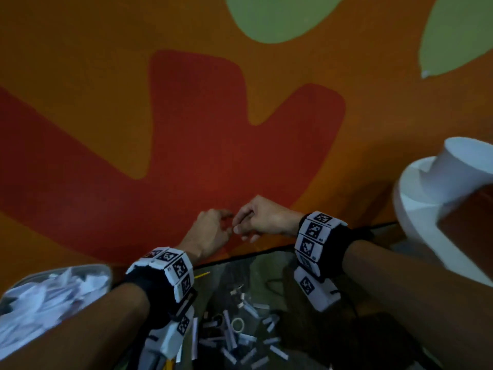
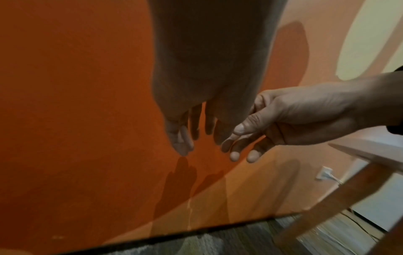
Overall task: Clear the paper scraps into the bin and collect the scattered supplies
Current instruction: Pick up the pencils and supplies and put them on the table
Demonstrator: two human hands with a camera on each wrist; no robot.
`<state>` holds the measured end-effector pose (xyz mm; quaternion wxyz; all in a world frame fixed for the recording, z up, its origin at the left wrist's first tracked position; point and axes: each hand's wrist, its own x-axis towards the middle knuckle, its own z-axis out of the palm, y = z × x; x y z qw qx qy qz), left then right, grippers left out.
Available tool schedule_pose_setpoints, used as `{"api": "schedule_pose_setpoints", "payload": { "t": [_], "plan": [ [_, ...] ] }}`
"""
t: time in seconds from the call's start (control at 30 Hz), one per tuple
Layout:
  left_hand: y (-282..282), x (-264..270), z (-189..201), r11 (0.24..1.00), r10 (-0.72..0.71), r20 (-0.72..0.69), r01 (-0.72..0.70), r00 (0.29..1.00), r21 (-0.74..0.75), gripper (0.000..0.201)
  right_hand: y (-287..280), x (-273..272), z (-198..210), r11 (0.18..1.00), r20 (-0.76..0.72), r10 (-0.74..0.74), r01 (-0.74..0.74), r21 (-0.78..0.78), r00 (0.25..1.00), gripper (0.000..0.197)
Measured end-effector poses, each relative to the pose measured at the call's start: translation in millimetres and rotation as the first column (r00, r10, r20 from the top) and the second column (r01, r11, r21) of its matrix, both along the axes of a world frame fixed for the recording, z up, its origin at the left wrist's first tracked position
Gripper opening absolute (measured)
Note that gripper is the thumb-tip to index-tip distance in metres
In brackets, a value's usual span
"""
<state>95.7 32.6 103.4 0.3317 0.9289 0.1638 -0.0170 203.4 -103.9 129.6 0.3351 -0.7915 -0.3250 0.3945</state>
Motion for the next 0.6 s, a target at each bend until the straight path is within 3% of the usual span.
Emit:
{"api": "schedule_pose_setpoints", "payload": {
  "t": [0.37,0.5,0.6],
  "plan": [
    [-92,65,-124,0.968,-0.233,-0.222,0.203,0.947,-0.15,0.031,-118,30,-132,0.955,-0.196,-0.293,0.279,-0.099,0.936,0.011],
    [-114,58,-180,0.954,-0.29,-0.249,0.259,0.924,-0.15,0.037,-153,14,-211,0.917,-0.097,-0.362,0.335,-0.219,0.927,0.006],
    [-123,47,-218,0.905,-0.421,-0.299,0.42,0.856,-0.071,0.032,-179,11,-262,0.852,0.007,-0.465,0.45,-0.267,0.885,0.007]
  ]
}}
